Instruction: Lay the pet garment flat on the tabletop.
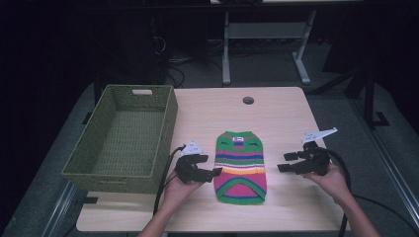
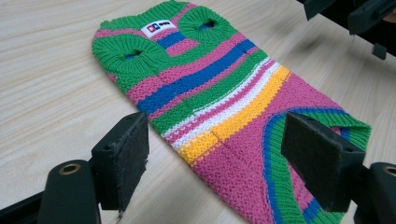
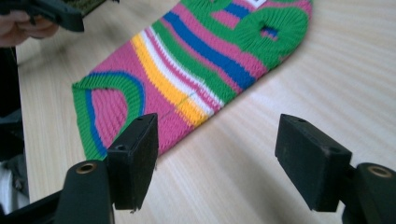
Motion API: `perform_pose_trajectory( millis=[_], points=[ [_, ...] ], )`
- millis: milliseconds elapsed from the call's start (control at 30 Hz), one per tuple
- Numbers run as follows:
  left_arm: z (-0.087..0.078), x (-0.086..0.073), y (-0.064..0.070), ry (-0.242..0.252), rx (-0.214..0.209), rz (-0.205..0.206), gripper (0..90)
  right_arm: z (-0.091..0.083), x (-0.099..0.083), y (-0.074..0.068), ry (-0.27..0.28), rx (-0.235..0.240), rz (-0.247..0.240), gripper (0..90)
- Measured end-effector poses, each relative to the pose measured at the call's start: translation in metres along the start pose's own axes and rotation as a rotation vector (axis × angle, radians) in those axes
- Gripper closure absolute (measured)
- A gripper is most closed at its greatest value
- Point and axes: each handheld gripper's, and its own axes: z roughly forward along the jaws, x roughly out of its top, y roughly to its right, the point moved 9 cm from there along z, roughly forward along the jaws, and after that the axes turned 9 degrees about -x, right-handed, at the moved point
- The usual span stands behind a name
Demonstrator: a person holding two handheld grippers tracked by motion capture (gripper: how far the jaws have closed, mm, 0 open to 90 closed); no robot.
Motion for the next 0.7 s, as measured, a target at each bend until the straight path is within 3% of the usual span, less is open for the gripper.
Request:
perform_pose_trajectory(
  millis=[200,700],
  points=[
    [-0.003,-0.006,0.002,0.001,-0.001,-0.011,22.9,0.0,-0.009,-0.005,-0.001,-0.004,-0.009,29.0],
    [-0.006,-0.019,0.014,-0.033,-0.007,0.02,22.8,-0.008,-0.027,-0.005,0.012,-0.02,0.003,28.4]
  ],
)
